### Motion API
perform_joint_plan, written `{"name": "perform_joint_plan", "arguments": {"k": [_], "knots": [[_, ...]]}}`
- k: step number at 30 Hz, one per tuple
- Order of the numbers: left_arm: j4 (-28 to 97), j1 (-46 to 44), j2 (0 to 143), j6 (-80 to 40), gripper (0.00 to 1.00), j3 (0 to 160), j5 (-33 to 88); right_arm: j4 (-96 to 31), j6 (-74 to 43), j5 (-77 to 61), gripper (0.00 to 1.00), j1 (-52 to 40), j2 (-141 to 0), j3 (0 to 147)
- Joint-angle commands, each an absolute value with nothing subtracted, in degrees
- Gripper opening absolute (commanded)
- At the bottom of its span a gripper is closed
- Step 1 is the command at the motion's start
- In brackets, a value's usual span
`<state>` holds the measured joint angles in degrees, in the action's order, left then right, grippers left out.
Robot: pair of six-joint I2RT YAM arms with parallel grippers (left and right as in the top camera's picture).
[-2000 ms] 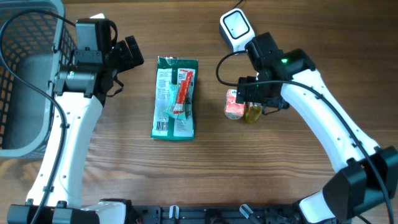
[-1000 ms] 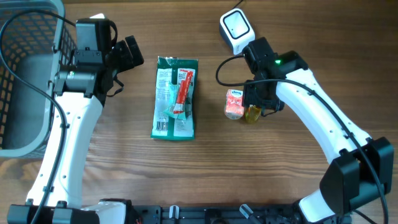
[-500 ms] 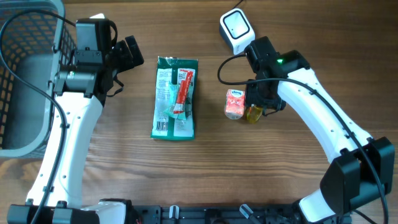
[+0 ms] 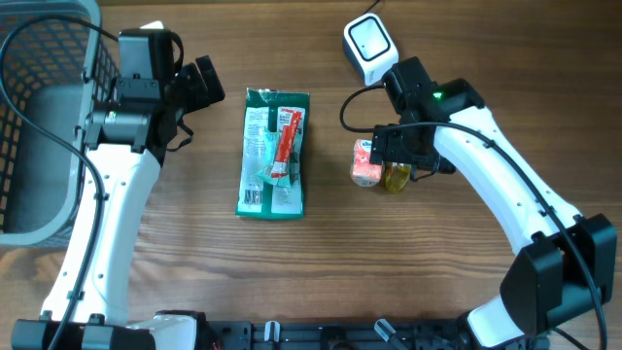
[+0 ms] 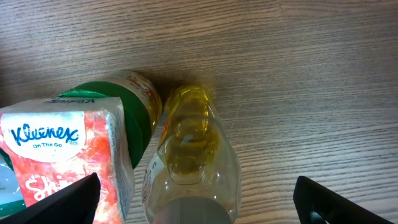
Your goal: Scan the item barcode
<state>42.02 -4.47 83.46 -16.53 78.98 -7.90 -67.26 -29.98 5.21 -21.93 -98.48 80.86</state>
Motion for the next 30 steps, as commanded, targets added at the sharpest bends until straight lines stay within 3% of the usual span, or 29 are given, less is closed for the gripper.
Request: {"name": "perform_joint_plan", "arguments": {"k": [1, 7, 11, 19, 30], "knots": [[41.9, -4.3, 83.3, -15.2, 1.0, 79.7, -8.4, -67.9, -30.2, 6.0, 1.0, -21.8, -99.2, 80.5], [41.9, -4.3, 83.3, -15.2, 1.0, 79.7, -8.4, -68.0, -30.1, 6.0, 1.0, -21.8, -99.2, 80.1], [41.9, -4.3, 83.3, -15.2, 1.0, 79.7, -8.4, -68.1, -30.1, 6.0, 0.9, -21.8, -99.2, 80.1], [41.9, -4.3, 83.3, -15.2, 1.0, 79.7, -8.4, -68.0, -30.2, 6.0, 0.83, -21.8, -99.2, 80.1], [41.8, -4.3, 83.3, -15.2, 1.0, 79.7, -8.4, -67.8, -30.2, 6.0, 0.83, -21.8, -99.2, 80.1]]}}
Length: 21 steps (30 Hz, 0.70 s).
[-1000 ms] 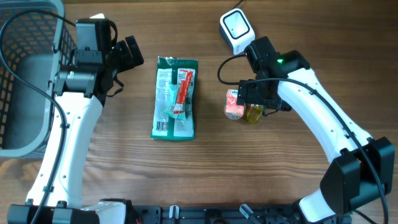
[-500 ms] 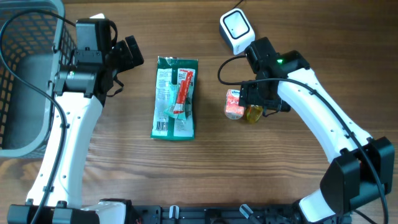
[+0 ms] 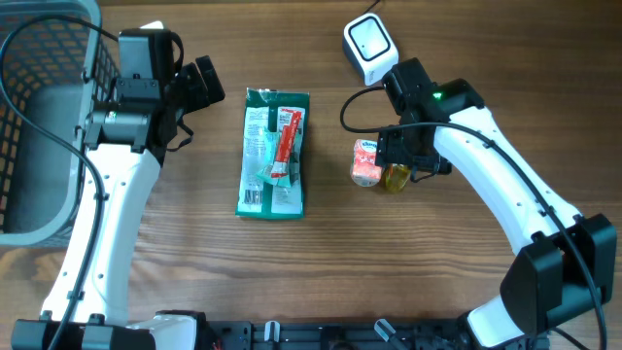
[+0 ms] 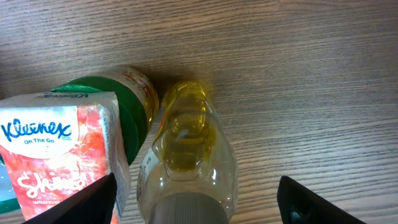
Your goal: Scan the item barcode
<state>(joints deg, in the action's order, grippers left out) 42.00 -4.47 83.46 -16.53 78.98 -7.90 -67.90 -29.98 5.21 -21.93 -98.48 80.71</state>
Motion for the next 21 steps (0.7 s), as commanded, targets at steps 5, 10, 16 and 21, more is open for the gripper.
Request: {"name": "perform_joint_plan", "arguments": {"k": [5, 10, 16, 21], "knots": [[41.9, -4.3, 83.3, -15.2, 1.0, 79.7, -8.4, -67.7, -30.2, 6.0, 0.82, -21.8, -99.2, 80.1], [41.9, -4.3, 83.3, -15.2, 1.0, 79.7, -8.4, -67.8, -30.2, 6.0, 0.72, -21.8, -99.2, 80.1], [41.9, -4.3, 83.3, -15.2, 1.0, 79.7, -8.4, -67.7, -30.2, 6.0, 0.71, -21.8, -99.2, 80.1], [41.9, -4.3, 83.3, -15.2, 1.0, 79.7, -8.4, -67.0, -30.2, 6.0, 0.71, -21.8, -99.2, 80.1]]}}
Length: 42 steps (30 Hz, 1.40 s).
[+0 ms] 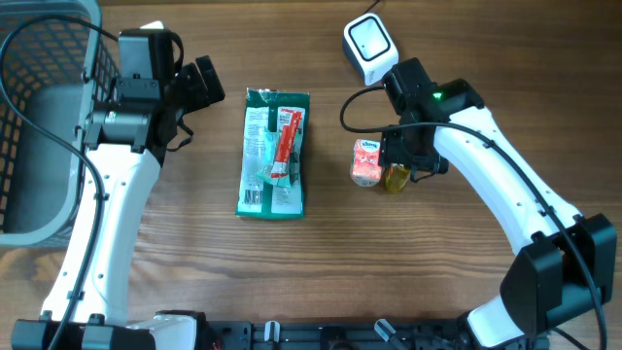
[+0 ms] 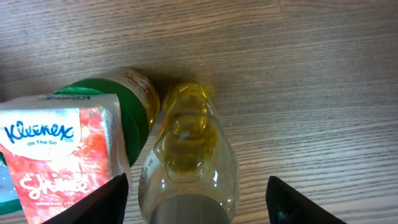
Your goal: Scan the item barcode
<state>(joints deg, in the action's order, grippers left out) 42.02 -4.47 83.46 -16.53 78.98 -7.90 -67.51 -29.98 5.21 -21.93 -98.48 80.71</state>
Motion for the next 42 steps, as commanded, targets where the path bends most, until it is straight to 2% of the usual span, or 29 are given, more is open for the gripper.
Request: {"name": "perform_joint_plan", "arguments": {"k": [1, 17, 23, 27, 32, 42], "knots": [[41.9, -4.3, 83.3, -15.2, 1.0, 79.7, -8.4, -67.0, -30.2, 6.0, 0.71, -21.8, -99.2, 80.1], [41.9, -4.3, 83.3, -15.2, 1.0, 79.7, -8.4, -62.7, -30.2, 6.0, 0.71, -21.8, -99.2, 76.1], [41.9, -4.3, 83.3, -15.2, 1.0, 79.7, -8.4, -62.2, -29.9, 6.5, 0.57, -21.6, -99.1, 76.1], [41.9, -4.3, 83.3, -15.2, 1.0, 79.7, -8.4, -62.2, -30.0, 6.7, 0.44, -19.8, -99.0, 76.1], [41.9, -4.3, 83.3, -15.2, 1.0, 79.7, -8.4, -62.3, -26.2, 6.7, 0.4, -16.4, -97.4, 76.1], [41.9, -4.3, 83.3, -15.2, 1.0, 79.7, -8.4, -62.4, -19.4, 7.1, 0.42, -14.3, -93.6, 76.1]]}}
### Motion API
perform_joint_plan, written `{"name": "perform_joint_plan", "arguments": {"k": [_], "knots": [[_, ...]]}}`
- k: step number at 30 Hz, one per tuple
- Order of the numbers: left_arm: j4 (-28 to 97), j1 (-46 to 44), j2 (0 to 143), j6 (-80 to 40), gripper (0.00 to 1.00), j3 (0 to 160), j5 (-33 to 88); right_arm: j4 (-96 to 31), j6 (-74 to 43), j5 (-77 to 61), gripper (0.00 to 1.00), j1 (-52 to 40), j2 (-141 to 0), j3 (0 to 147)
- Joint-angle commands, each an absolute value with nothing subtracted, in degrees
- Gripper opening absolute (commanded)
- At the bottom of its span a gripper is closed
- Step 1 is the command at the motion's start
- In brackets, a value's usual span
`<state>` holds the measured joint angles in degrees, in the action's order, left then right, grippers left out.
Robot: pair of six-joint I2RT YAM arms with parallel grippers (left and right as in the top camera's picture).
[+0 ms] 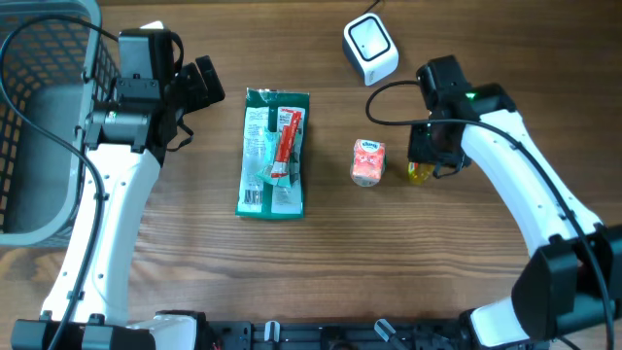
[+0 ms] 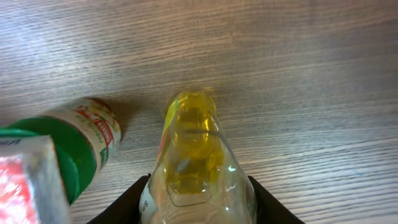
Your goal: Scan the item barcode
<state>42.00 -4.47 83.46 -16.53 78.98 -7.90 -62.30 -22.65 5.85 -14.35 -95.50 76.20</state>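
A small clear bottle of yellow liquid (image 2: pixel 194 146) is clamped between the black fingers (image 2: pixel 127 205) of my right gripper (image 2: pixel 198 202), which is shut on it. From overhead the bottle (image 1: pixel 420 174) shows just below the right gripper (image 1: pixel 429 163), a little right of the pink Kleenex pack (image 1: pixel 367 161). The white barcode scanner (image 1: pixel 370 46) stands at the back, up and left of that gripper. My left gripper (image 1: pixel 200 82) hangs open at the left, holding nothing.
A green flat package with a red tube (image 1: pixel 274 151) lies mid-table. A grey wire basket (image 1: pixel 39 117) fills the far left. A green-lidded jar (image 2: pixel 74 146) lies by the Kleenex pack (image 2: pixel 22 180), left of the bottle.
The right gripper's fingers, then spread wide on both sides of the bottle, are now shut on it. Bottle and gripper have moved right, away from the Kleenex pack. The left arm is unchanged.
The right gripper was open over the bottle lying against the Kleenex pack and jar. At each later moment its fingers stood closer to the bottle's sides. Now it grips the bottle, which is apart from the pack. The left arm stayed still throughout.
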Motion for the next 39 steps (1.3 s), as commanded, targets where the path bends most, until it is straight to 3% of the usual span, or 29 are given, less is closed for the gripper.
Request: {"name": "perform_joint_plan", "arguments": {"k": [1, 8, 28, 39], "knots": [[41.9, -4.3, 83.3, -15.2, 1.0, 79.7, -8.4, -62.4, -19.1, 7.1, 0.42, -14.3, -93.6, 76.1], [41.9, -4.3, 83.3, -15.2, 1.0, 79.7, -8.4, -62.6, -18.0, 7.1, 0.46, -14.3, -93.6, 76.1], [41.9, -4.3, 83.3, -15.2, 1.0, 79.7, -8.4, -59.0, -18.3, 7.0, 0.47, -14.2, -93.7, 70.3], [41.9, -4.3, 83.3, -15.2, 1.0, 79.7, -8.4, -58.8, -18.2, 7.0, 0.84, -14.2, -93.7, 70.3]]}}
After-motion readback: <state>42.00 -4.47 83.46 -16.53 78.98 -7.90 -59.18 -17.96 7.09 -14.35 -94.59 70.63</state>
